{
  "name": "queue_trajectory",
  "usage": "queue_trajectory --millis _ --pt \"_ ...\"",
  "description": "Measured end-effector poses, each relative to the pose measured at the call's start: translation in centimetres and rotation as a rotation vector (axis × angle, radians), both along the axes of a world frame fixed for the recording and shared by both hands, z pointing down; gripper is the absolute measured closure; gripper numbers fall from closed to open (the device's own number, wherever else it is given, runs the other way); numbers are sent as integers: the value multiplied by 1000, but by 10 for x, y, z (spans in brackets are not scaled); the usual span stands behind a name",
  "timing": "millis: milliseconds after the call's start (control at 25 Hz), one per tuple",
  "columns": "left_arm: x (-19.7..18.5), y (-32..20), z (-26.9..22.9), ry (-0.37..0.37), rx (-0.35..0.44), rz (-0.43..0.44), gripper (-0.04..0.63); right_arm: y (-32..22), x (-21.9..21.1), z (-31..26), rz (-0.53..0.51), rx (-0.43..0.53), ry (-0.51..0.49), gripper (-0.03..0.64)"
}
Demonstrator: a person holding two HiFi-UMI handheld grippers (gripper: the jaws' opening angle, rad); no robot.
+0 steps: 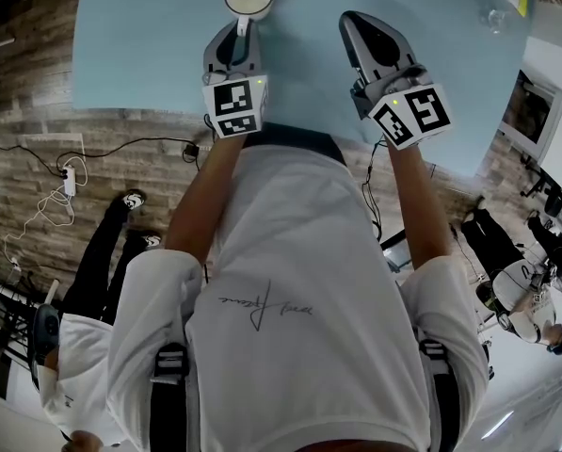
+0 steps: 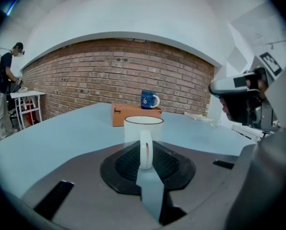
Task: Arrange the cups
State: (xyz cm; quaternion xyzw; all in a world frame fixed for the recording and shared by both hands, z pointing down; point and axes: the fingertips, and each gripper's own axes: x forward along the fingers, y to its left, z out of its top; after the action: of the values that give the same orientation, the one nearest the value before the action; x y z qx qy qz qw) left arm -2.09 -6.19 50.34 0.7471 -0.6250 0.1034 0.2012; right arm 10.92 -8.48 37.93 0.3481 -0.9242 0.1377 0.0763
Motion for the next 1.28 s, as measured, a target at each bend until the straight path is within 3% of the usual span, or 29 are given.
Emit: queue_trajectory --millis 1280 --pt "-31 -36 -76 20 99 2 538 -22 -25 -22 9 55 -65 595"
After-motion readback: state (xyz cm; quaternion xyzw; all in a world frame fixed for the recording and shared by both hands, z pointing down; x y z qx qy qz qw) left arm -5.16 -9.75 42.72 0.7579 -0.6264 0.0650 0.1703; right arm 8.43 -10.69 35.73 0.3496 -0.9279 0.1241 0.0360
